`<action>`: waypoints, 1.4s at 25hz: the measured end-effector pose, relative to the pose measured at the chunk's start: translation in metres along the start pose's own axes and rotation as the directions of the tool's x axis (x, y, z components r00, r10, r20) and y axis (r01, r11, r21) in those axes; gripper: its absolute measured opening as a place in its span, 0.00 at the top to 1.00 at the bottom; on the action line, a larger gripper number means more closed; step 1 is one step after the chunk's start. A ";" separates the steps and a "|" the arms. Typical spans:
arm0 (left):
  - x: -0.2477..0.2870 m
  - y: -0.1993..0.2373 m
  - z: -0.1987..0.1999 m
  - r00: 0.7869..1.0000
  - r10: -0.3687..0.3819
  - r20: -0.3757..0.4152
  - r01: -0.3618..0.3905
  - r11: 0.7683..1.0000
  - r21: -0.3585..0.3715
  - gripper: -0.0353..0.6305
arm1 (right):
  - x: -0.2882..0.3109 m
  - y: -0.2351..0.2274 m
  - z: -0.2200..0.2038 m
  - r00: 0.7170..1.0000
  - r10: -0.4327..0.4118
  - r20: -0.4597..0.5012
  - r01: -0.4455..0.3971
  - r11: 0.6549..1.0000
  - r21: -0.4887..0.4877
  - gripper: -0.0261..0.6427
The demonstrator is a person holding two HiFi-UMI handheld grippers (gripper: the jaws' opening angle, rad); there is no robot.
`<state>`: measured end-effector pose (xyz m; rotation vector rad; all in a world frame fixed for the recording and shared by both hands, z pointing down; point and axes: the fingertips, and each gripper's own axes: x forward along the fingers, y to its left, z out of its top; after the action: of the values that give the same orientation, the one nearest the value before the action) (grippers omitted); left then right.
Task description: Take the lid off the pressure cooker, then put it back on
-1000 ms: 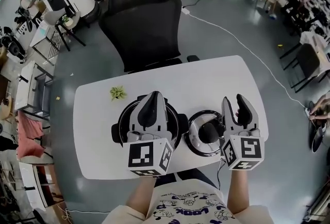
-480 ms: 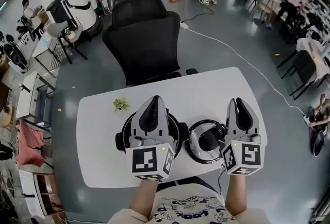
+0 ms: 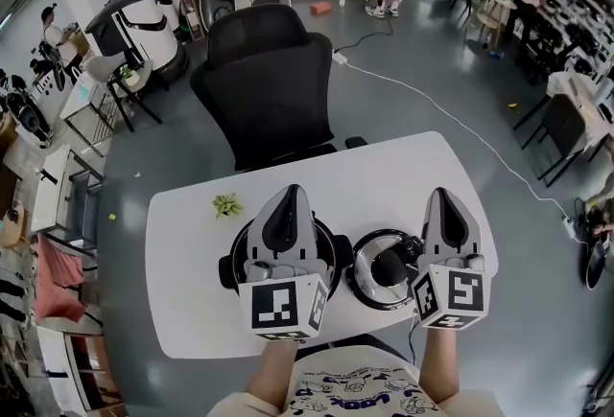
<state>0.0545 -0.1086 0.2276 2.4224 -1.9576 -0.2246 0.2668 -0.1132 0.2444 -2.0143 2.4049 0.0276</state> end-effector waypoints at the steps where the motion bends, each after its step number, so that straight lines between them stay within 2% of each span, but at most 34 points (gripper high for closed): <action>1: 0.001 0.000 0.000 1.000 -0.001 0.001 0.001 1.000 0.000 0.93 | 0.000 0.000 0.000 1.000 -0.002 0.000 0.002 1.000 -0.001 0.94; 15: 0.010 -0.006 -0.007 1.000 -0.018 -0.023 0.017 1.000 -0.012 0.93 | 0.007 -0.004 -0.010 0.999 0.003 -0.053 -0.005 0.999 -0.035 0.94; 22: 0.014 -0.004 -0.014 0.999 -0.020 -0.039 0.020 1.000 -0.009 0.93 | 0.013 -0.002 -0.031 0.992 0.027 -0.127 -0.033 0.998 -0.049 0.93; 29: 0.015 -0.003 -0.020 0.998 -0.017 -0.056 0.016 1.000 -0.011 0.93 | 0.017 -0.003 -0.072 0.966 0.047 -0.254 -0.062 0.997 -0.051 0.88; 35: 0.018 0.001 -0.032 0.996 -0.019 -0.086 0.018 1.000 -0.016 0.93 | 0.018 -0.003 -0.118 0.926 0.066 -0.373 -0.080 0.996 -0.024 0.80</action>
<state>0.0614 -0.1292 0.2574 2.3993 -1.8916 -0.1332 0.2676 -0.1333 0.3622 -2.1089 2.7141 -0.3427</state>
